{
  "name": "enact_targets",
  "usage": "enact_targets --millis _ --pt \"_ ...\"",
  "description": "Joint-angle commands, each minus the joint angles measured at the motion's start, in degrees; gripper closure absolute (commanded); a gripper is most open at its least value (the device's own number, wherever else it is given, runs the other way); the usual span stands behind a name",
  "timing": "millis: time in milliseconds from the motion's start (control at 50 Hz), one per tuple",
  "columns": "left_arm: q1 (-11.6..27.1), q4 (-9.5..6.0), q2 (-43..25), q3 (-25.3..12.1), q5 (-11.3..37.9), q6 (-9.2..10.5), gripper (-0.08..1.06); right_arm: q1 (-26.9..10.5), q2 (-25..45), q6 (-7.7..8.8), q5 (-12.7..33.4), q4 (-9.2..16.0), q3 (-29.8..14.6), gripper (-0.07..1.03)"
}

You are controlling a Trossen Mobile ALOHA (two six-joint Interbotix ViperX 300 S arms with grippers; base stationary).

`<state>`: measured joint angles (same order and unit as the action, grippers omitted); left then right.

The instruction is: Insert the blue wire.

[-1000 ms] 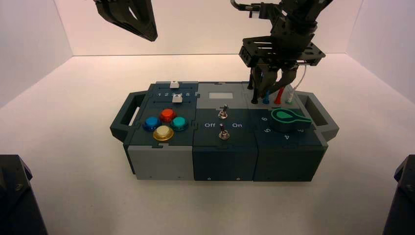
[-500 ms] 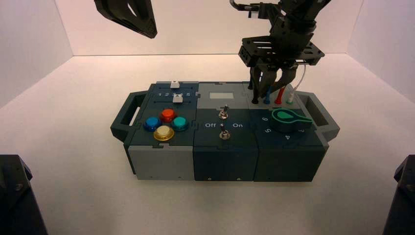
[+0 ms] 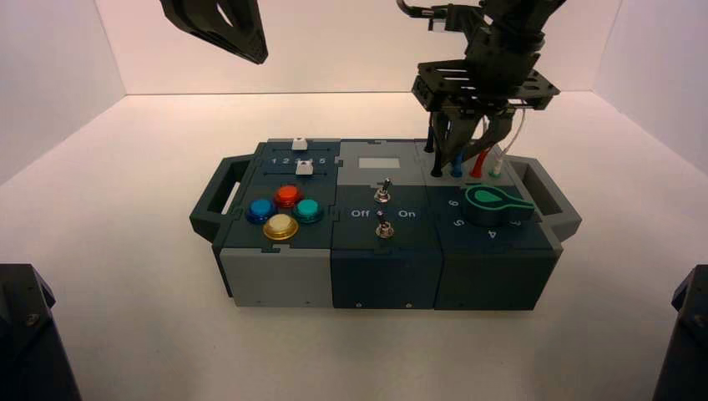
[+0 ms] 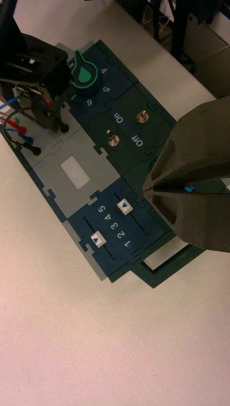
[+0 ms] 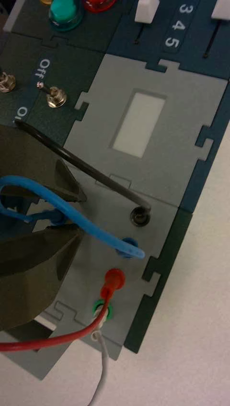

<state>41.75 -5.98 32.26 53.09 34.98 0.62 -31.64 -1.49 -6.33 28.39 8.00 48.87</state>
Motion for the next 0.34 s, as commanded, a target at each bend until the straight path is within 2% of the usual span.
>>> enact_targets --millis 20,180,340 --pt "-0.18 0.09 1.14 -0.88 -0.18 -0.26 1.01 0.88 -3.25 -0.53 2.64 -0.35 -0.53 0.69" --pt "-0.18 0.00 2.46 -0.09 -0.09 -0.26 1.01 0.88 -5.10 -1.14 5.63 -0.35 -1.67 0.69" --pt "-0.09 0.00 2.81 0.00 -0.09 -0.18 1.01 0.97 -4.83 -1.23 6.68 -0.35 -1.93 0.69"
